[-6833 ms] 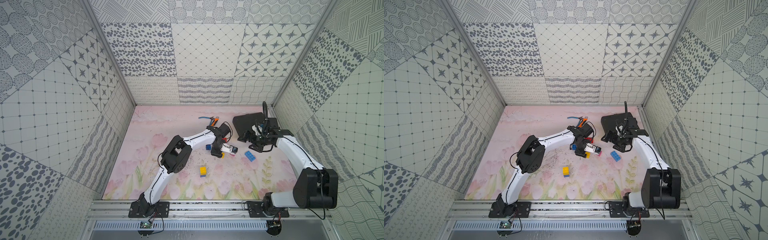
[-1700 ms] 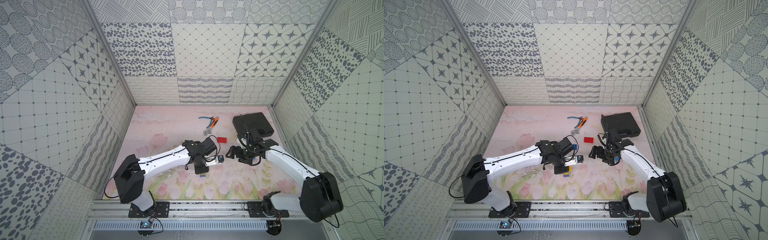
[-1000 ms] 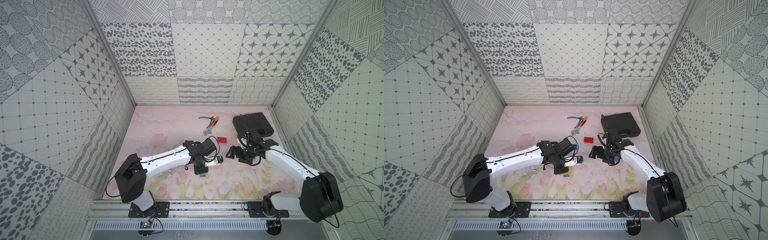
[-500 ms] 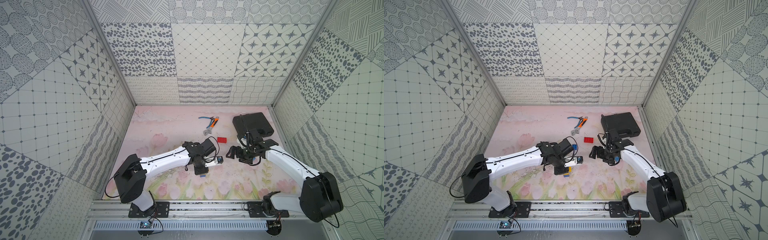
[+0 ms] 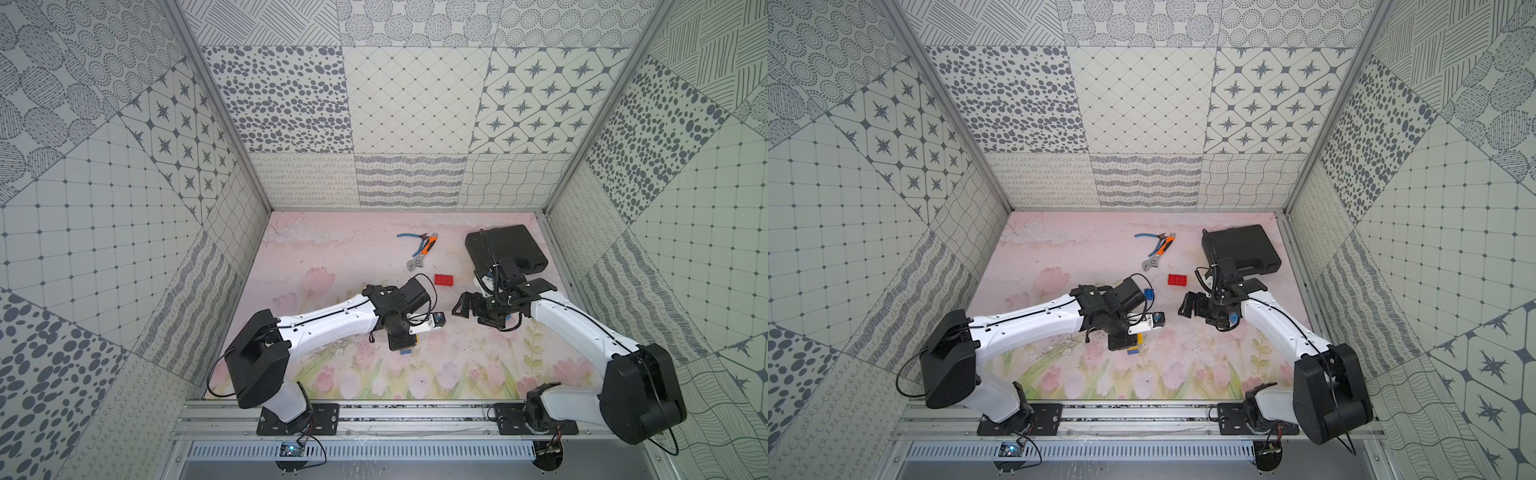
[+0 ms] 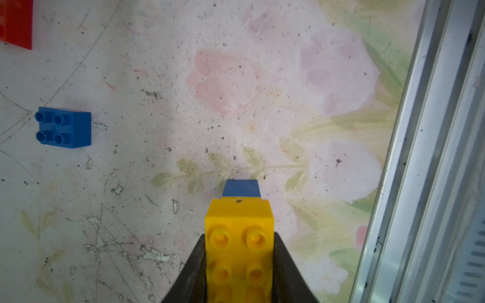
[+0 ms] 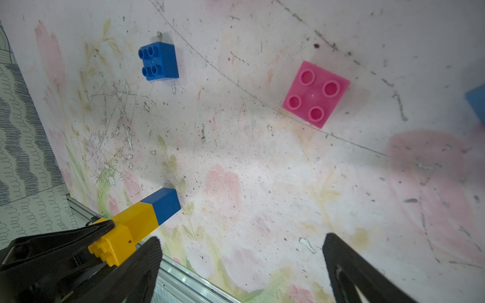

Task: Assemble a spoon with lego
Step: Assemble the lego brick with the lego brick.

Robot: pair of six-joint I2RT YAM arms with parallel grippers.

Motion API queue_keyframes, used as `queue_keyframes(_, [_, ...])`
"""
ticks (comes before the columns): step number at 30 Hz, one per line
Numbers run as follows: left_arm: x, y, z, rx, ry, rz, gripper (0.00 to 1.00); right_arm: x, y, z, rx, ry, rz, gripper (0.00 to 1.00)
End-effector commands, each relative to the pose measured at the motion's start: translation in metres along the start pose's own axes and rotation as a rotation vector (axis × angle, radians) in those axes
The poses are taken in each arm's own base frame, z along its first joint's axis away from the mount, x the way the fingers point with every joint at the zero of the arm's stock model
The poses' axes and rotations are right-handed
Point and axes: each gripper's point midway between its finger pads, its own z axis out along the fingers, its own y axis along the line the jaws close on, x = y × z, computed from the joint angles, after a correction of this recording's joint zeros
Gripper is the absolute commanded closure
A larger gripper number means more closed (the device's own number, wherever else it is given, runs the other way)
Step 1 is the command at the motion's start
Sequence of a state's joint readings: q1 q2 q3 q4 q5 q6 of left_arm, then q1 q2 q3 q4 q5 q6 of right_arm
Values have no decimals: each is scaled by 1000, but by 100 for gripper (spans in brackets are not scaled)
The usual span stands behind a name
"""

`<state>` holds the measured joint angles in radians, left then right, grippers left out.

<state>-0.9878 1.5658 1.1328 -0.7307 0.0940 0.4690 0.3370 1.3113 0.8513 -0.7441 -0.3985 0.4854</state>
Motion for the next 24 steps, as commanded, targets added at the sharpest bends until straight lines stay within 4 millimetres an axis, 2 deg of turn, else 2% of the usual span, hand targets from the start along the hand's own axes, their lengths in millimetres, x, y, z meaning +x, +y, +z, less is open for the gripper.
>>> queue_keyframes(1, [17, -5, -2, 22, 83, -26, 69, 0, 2, 0, -4, -15, -29, 2])
queue_keyframes(5, [9, 2, -12, -12, 61, -18, 53, -1, 3, -3, -6, -21, -34, 2])
queue_keyframes(8, [3, 6, -18, -34, 36, -14, 34, -2, 4, -4, -6, -24, -37, 2])
queue_keyframes(11, [-4, 8, -26, -40, 12, -12, 21, -3, 5, -6, -9, -25, -40, 2])
queue_keyframes(14, [-9, 9, -35, -48, 1, -11, 19, -4, 6, -7, -7, -31, -44, 2])
queue_keyframes(17, [-20, 17, -58, -98, -68, -50, 18, -13, 7, -17, 25, -49, -84, 2])
queue_keyframes(20, [-32, 45, -93, -181, -206, -220, 18, -34, 9, -31, 62, -73, -118, 2])
queue_keyframes(21, [-31, 56, -105, -209, -252, -308, 18, -43, 8, -33, 67, -70, -94, 2])
queue_keyframes(24, [-18, 87, -121, -229, -396, -595, 15, -67, 6, -37, 80, -58, -50, 2])
